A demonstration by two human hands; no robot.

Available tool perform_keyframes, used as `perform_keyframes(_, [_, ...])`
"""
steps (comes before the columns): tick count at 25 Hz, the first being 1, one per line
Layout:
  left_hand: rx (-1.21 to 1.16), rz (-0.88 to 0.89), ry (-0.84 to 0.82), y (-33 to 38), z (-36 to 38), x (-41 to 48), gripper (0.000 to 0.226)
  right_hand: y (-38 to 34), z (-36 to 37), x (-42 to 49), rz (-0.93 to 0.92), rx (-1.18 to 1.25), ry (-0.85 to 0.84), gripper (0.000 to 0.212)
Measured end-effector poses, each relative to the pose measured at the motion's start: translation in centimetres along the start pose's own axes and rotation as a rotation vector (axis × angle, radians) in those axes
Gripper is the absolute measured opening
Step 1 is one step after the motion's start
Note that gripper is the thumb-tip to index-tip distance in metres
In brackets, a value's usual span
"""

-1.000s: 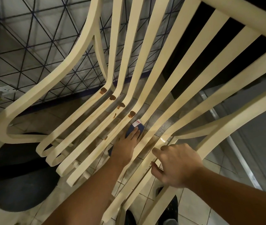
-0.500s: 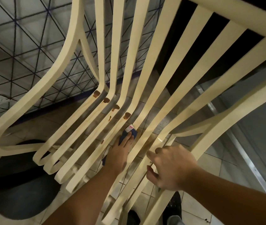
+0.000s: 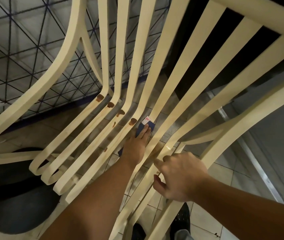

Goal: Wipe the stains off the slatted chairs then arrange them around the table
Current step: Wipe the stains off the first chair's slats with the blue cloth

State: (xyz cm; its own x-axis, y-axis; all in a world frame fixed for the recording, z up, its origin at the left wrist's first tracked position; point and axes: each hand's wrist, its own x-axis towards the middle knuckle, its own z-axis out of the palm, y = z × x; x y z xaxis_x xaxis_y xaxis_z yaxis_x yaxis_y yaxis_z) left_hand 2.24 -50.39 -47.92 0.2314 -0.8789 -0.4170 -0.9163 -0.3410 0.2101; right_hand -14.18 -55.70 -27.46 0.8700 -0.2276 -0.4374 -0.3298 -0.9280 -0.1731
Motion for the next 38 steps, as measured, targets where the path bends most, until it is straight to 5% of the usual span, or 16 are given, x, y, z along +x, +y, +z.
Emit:
perform_keyframes(16, [-0.046, -0.046, 0.051, -5.1, 2.9, -13.5, 0.091, 0.0, 1.6, 0.1, 0.066, -0.074, 0.094, 0.059])
perform_keyframes(30, [0.032, -0.213, -0.129, -8.8, 6.3, -25.8, 0.124, -0.3, 1.5, -0.2, 0.07, -0.082, 0.128, 0.06])
perform_keyframes(38, [-0.001, -0.125, -0.201, -6.4, 1.2, -20.3, 0.1, 0.1, 1.1, -0.3, 0.038, -0.018, 0.105, 0.053])
